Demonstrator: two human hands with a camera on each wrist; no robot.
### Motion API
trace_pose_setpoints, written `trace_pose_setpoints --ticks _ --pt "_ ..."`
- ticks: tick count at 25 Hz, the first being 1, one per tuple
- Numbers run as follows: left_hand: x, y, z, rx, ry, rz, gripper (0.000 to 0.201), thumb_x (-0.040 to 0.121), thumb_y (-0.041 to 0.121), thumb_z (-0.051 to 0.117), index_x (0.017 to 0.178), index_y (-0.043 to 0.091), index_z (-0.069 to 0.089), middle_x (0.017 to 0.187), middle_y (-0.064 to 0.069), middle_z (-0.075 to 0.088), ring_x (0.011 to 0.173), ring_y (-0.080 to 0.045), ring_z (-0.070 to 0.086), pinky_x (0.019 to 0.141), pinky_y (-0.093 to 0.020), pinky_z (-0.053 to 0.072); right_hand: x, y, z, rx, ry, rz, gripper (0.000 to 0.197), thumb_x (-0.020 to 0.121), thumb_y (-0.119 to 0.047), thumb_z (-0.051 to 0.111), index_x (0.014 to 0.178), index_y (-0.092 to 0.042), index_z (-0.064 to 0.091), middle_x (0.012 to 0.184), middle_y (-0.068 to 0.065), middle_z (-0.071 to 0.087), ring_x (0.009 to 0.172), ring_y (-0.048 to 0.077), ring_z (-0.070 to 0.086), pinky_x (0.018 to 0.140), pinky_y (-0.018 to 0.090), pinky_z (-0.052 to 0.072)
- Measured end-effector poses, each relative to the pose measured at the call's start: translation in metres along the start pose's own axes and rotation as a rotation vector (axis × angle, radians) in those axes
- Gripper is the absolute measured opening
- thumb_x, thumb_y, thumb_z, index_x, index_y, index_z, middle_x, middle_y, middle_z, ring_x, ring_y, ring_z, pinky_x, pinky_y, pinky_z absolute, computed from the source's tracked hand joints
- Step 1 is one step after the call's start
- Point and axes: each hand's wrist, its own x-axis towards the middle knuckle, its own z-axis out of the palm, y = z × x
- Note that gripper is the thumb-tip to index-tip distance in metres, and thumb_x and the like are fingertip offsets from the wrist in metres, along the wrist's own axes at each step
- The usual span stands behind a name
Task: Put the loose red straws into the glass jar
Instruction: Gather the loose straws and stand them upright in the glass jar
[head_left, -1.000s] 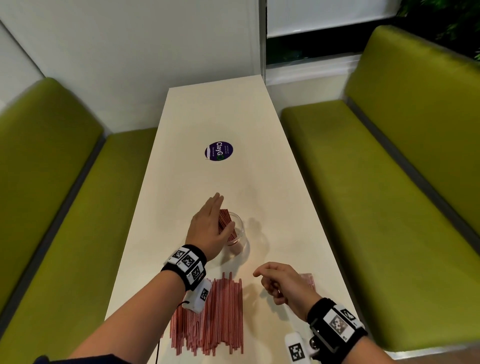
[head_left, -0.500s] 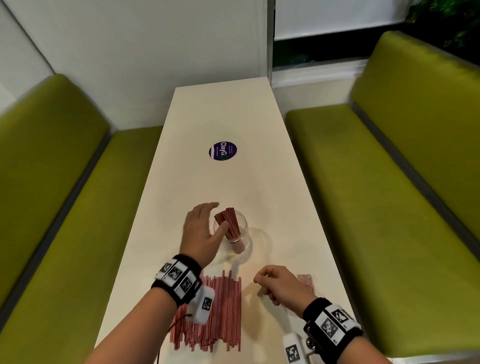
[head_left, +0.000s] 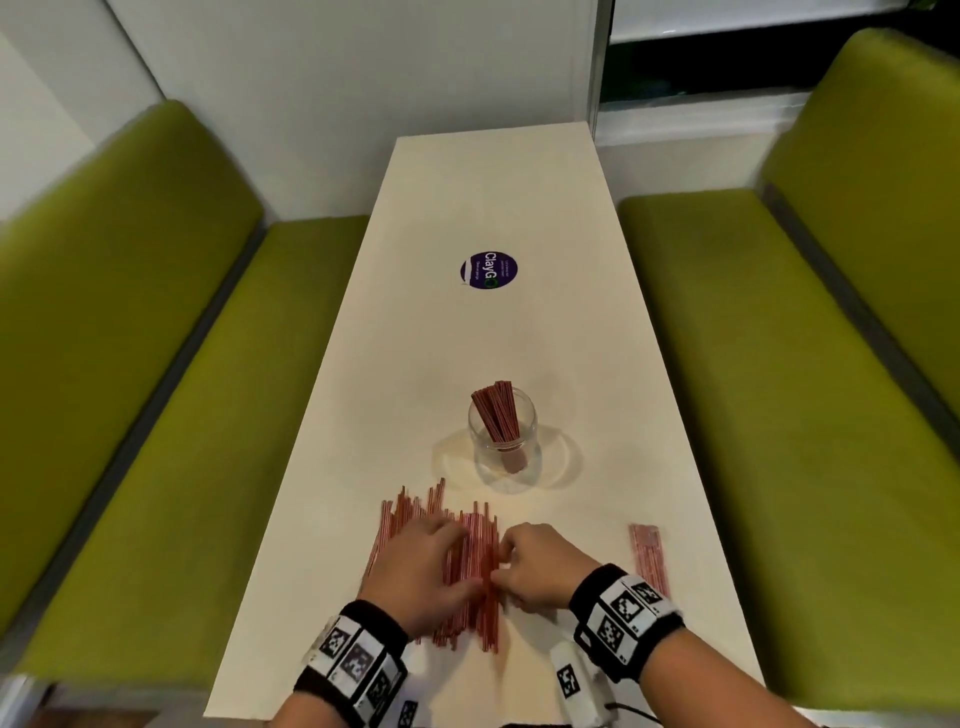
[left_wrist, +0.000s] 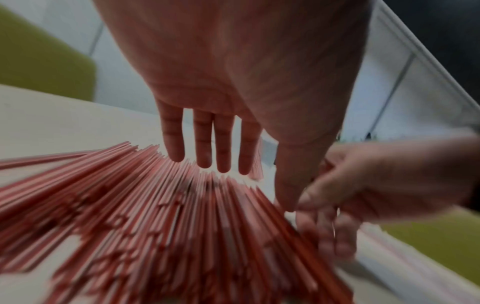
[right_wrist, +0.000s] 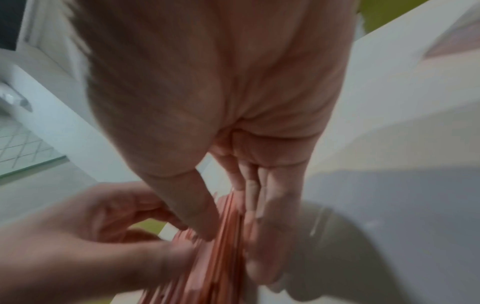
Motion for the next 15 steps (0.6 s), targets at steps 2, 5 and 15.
trace_pose_setpoints --ticks 2,5,15 --pt "-0.001 0.001 0.013 0.121 -0.015 0.054 0.069 0.078 0.061 0.052 0.142 0.035 0.046 0.149 0.011 0.044 0.137 -0.015 0.040 0.115 -0.035 0.034 0.002 -0.016 0.005 -0.158 0.037 -0.041 0.006 0.088 -0.019 0.059 0.083 -0.015 0.061 0.087 0.010 0.067 0.086 0.030 0.069 0.060 0.026 0.048" --pt "-0.004 -0.002 0.024 0.182 -0.018 0.050 0.073 0.082 0.062 0.048 0.149 0.034 0.038 0.161 0.004 0.031 0.146 -0.019 0.030 0.119 -0.041 0.029 0.010 -0.027 0.013 -0.223 0.110 -0.016 0.022 0.090 -0.020 0.059 0.104 -0.003 0.064 0.108 0.018 0.068 0.098 0.034 0.066 0.067 0.028 0.042" --pt "-0.013 -0.007 0.032 0.168 0.002 0.044 0.078 0.087 0.063 0.050 0.154 0.032 0.026 0.165 0.007 0.019 0.149 -0.020 0.021 0.118 -0.043 0.024 0.026 -0.023 0.022 -0.151 0.181 0.137 0.014 0.083 -0.018 0.064 0.080 -0.012 0.052 0.080 0.006 0.060 0.069 0.025 0.062 0.047 0.025 0.039"
